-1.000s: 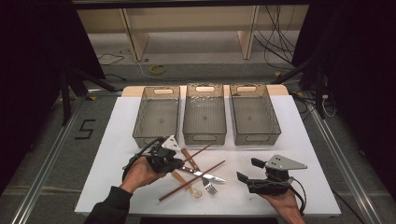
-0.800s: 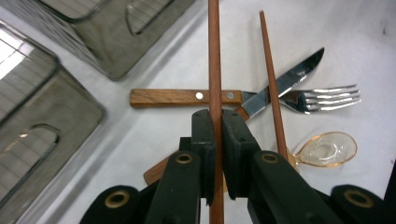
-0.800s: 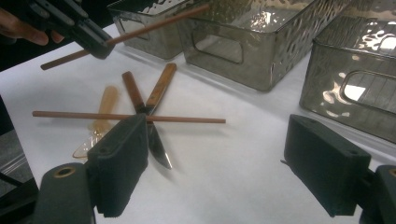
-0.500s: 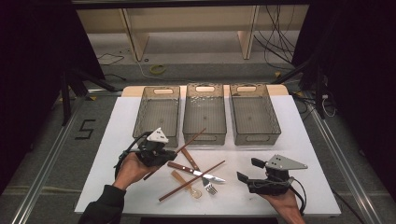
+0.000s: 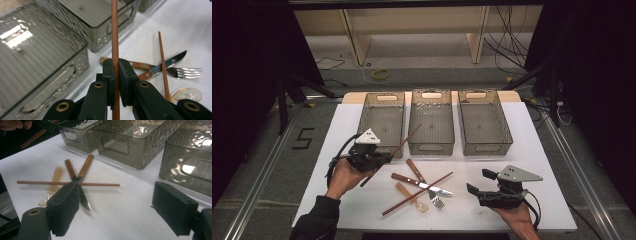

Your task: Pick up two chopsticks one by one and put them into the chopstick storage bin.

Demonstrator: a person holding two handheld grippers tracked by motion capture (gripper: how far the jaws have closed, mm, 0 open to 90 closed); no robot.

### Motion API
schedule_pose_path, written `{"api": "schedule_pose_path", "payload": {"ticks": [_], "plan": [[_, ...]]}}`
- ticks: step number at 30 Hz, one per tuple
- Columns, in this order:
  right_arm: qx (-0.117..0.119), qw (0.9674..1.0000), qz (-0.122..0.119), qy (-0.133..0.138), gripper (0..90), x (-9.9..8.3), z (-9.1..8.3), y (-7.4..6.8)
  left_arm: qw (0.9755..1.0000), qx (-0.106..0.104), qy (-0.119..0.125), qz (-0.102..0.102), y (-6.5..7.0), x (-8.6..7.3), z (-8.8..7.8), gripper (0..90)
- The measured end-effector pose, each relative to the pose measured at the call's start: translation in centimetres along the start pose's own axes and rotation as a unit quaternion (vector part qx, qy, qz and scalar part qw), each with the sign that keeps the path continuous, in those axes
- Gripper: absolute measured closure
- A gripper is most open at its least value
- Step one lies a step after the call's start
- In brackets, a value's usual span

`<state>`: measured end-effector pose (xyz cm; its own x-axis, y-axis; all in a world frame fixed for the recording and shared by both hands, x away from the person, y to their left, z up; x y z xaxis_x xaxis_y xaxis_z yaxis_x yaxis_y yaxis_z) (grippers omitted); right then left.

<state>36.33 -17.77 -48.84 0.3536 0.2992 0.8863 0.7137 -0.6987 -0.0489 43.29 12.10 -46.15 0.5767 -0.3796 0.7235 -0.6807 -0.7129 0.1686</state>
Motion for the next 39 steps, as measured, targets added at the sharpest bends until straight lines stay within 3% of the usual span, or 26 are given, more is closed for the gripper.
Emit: {"api": "schedule_pose_path", "payload": {"ticks": [10,22,33,39], "plan": [[0.0,1.0,-0.001,0.002,22.7,0.0,0.0,0.0,0.9992,0.016,0.032,-0.02,-2.1,2.4,-1.1,84.3],[0.0,1.0,0.0,0.002,22.6,0.0,0.0,0.0,0.998,0.038,0.045,-0.022,-4.1,5.4,-1.3,84.3],[0.002,1.0,0.0,0.0,22.7,0.0,0.0,0.0,0.9958,0.067,0.053,-0.034,-7.4,8.1,-0.6,84.2],[0.002,1.0,0.001,-0.003,22.5,-0.1,0.1,0.0,0.9943,0.085,0.048,-0.042,-9.1,8.5,0.5,84.2]]}}
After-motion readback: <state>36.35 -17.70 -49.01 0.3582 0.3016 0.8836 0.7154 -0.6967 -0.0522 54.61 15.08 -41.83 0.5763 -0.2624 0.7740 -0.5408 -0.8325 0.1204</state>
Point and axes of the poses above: each handheld gripper's, and its own axes: z roughly forward along the jaws, x roughly out of its top, y roughly to its right, the point moved 9 cm from there along z, roughly forward along the jaws, and after that the axes turned 7 degrees about -z, right-handed, at the moved point
